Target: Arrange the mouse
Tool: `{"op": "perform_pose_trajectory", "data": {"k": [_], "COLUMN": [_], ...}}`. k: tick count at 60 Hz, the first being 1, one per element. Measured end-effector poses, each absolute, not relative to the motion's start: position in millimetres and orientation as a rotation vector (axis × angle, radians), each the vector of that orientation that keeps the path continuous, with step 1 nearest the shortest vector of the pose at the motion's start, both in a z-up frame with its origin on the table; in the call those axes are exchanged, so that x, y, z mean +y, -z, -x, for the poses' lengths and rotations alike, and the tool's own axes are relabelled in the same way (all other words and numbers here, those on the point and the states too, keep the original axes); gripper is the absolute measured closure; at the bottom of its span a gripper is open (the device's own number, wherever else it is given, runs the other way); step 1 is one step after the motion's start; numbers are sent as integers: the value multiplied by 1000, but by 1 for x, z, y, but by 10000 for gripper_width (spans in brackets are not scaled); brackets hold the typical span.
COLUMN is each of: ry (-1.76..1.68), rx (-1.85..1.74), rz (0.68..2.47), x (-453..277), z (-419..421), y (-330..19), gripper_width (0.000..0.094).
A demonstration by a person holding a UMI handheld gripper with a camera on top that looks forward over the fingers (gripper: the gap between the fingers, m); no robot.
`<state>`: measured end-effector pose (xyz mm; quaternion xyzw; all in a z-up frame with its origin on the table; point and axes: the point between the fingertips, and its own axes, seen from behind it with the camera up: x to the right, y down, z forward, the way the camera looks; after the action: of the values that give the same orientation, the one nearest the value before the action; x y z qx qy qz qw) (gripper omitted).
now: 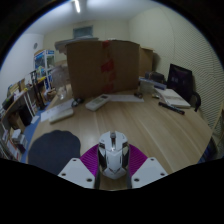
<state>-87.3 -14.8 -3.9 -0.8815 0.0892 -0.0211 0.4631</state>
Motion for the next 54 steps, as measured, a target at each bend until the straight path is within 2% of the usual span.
{"op": "perform_pose_trajectory", "data": {"k": [3, 10, 13, 16, 21, 30, 36, 39, 50, 51, 54], "ry": [34, 34, -16, -37, -41, -24, -23, -24, -56, -72, -121], "rx": [216, 129, 78, 33, -24, -38, -33, -23, -51, -55, -56], "rz": [2110, 1939, 1903, 1890, 1930, 2099, 2190, 2167, 2217, 2229, 2247], "x": [-14, -5, -2, 0, 2, -7, -15, -12, -12, -10, -14], "z": [93, 137, 174, 206, 245, 270, 272, 271, 274, 273, 277], "y": [-28, -130, -156, -163, -136, -35, 5, 7, 9, 11, 8], "gripper_width": [580, 581, 583, 582, 583, 582, 585, 556, 367, 278, 153]}}
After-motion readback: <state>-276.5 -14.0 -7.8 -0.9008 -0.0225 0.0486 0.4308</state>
